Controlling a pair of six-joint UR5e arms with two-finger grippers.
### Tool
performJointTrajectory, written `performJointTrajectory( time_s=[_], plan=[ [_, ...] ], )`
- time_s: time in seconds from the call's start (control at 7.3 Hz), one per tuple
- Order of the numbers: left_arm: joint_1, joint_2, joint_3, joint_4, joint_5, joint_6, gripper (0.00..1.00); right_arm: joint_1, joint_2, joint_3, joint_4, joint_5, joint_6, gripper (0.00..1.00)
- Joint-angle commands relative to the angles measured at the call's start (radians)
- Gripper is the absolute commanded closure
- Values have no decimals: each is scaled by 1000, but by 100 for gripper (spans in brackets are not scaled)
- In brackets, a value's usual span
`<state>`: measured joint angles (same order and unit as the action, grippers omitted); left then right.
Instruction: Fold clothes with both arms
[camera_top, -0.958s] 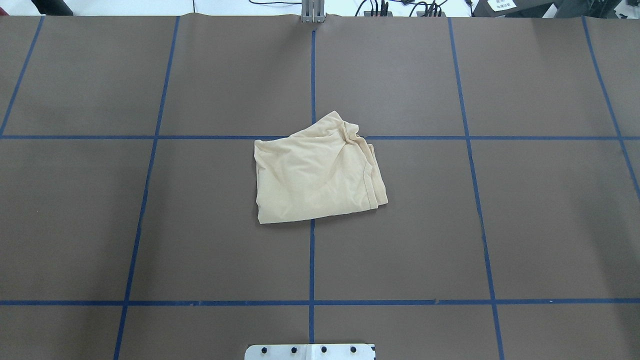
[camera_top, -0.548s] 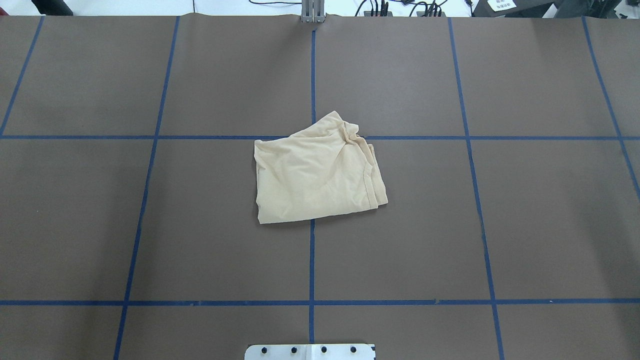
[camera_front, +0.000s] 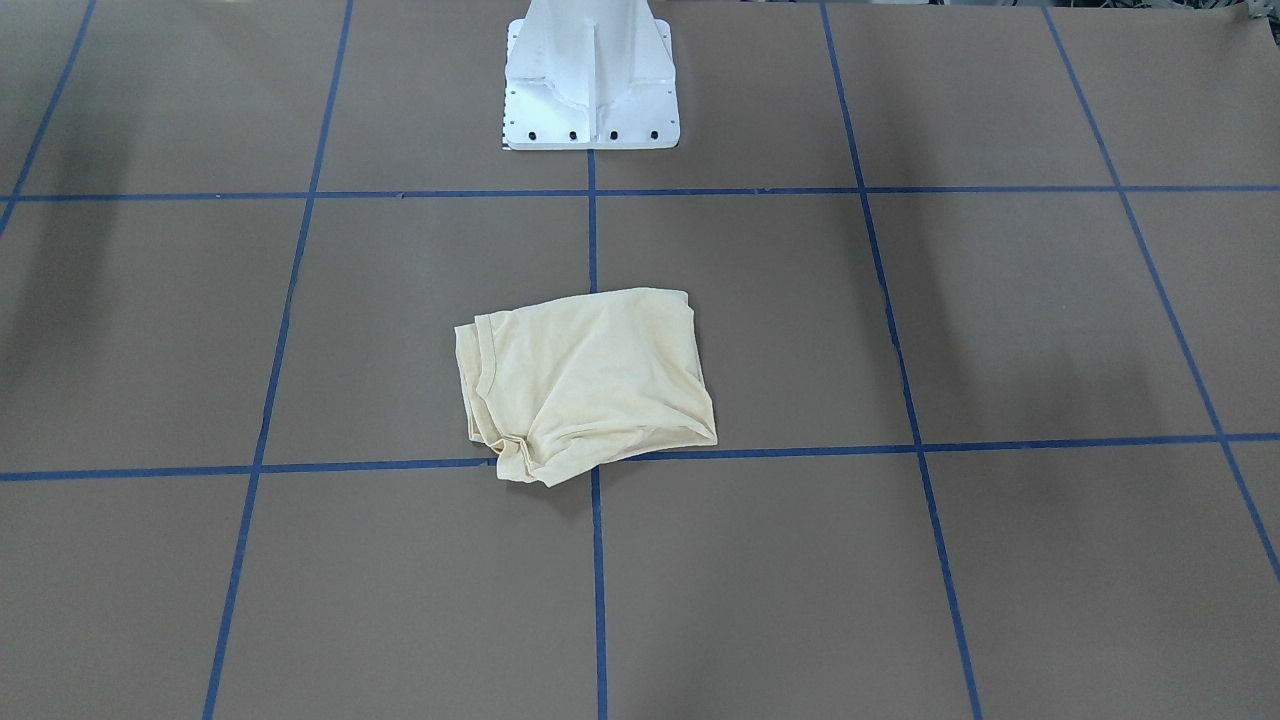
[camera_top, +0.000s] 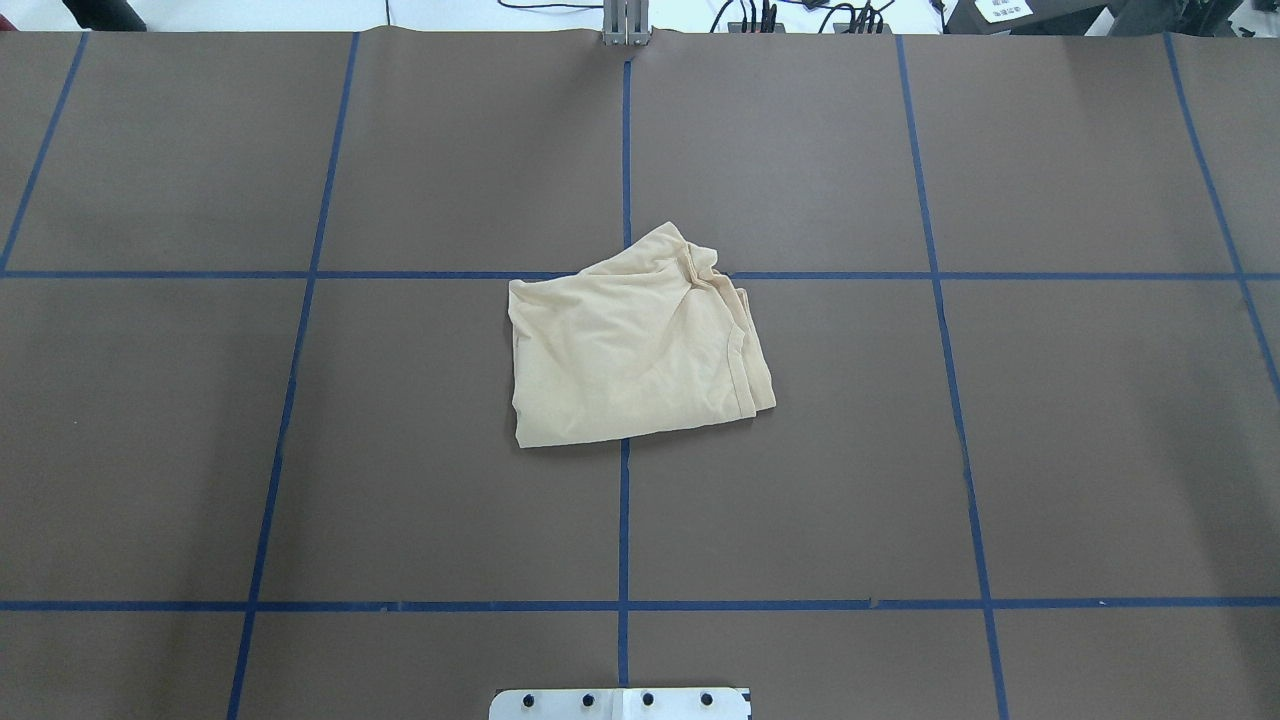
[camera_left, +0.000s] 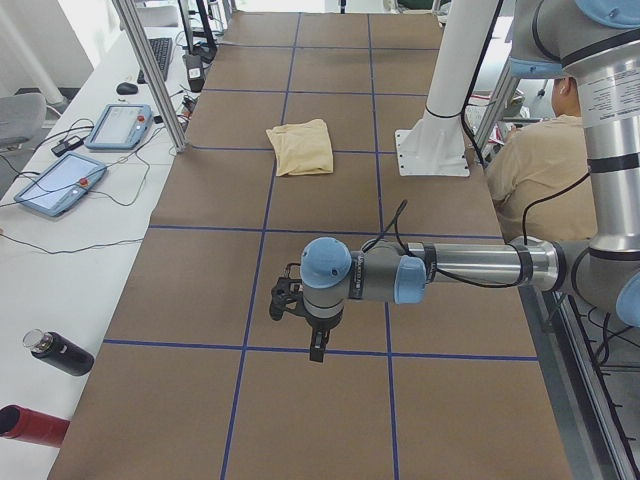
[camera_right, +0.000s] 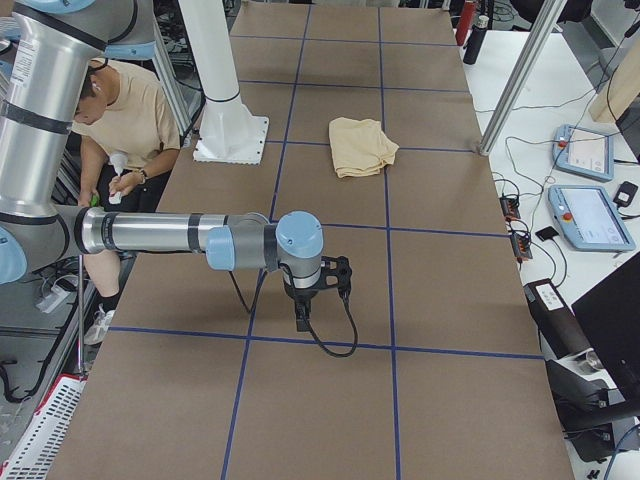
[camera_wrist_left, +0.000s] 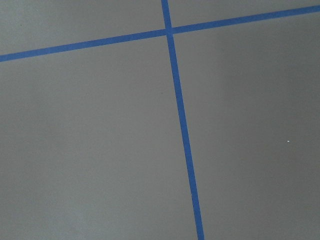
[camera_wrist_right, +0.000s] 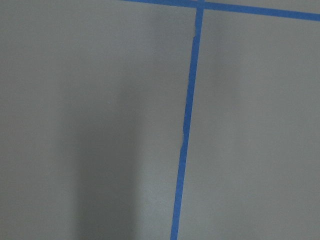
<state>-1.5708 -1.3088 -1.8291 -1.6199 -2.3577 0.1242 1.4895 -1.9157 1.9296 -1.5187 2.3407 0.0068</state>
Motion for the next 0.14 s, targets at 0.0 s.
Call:
performJointTrajectory(
  time_s=[0.0],
  plan=[
    [0, 0, -9, 0, 0, 0, 0, 0, 0, 0, -1, -3, -1, 0]
  ],
)
